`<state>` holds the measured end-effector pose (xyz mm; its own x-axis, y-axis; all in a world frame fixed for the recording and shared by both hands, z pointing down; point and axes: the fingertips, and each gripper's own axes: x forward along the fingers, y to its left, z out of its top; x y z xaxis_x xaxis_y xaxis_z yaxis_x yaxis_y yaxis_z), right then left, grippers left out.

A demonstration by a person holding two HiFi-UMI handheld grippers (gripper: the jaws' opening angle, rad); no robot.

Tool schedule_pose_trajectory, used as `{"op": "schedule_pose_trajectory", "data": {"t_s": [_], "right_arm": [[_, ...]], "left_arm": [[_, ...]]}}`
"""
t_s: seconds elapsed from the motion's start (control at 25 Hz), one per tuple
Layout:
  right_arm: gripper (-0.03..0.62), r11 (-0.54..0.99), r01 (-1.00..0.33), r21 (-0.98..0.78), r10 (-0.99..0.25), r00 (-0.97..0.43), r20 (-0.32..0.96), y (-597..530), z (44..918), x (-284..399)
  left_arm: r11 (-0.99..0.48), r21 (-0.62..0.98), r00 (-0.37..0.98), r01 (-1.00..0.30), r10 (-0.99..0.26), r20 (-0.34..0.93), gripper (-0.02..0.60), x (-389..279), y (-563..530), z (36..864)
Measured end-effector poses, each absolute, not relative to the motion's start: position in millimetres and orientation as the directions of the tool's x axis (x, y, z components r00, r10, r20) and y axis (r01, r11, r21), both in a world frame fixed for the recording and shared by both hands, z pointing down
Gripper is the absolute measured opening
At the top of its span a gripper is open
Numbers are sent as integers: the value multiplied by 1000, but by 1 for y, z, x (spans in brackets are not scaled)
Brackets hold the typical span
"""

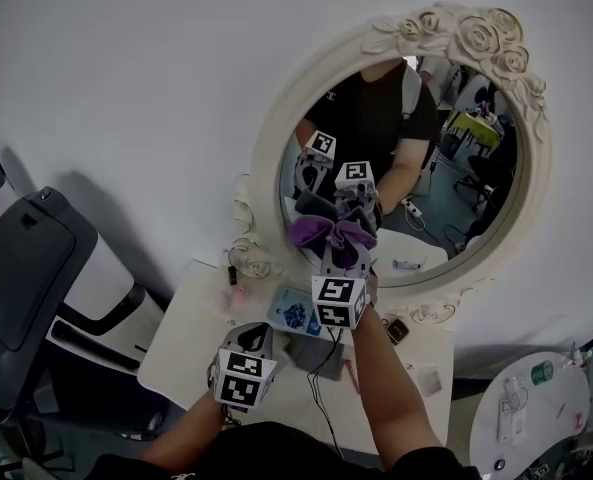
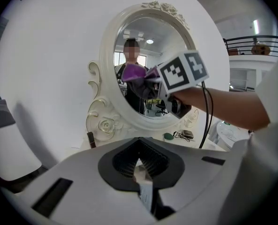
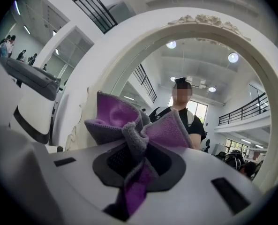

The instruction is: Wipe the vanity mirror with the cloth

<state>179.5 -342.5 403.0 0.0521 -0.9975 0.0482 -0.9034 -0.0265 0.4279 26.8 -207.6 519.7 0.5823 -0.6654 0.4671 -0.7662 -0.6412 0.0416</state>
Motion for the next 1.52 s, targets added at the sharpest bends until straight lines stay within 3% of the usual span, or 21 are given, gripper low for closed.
{"op": "schedule_pose_trajectory", "data": {"t_s": [0.16, 0.48, 0.92, 1.16, 1.52], "right_arm": [[52, -5, -889, 458, -989, 71, 127, -343, 438, 182], [54, 0, -936, 352, -940, 120, 319, -333, 518, 196], [54, -169, -982, 86, -984, 173, 42, -194, 459, 234], [52, -298, -954, 11, -954, 298, 43, -138, 456, 267], [52, -305, -952, -19, -950, 302, 80, -105, 472, 266]], "left_arm": [[-620, 46, 566, -783, -680, 466, 6, 17, -206, 521], [-608, 44, 563, -793, -703, 434, 6, 10, -205, 509], [-633, 106, 625, -767, -701, 344, 6, 38, -209, 490], [-699, 131, 698, -703, -642, 316, 6, 76, -195, 489], [-768, 123, 757, -629, -568, 323, 6, 106, -177, 491]]}}
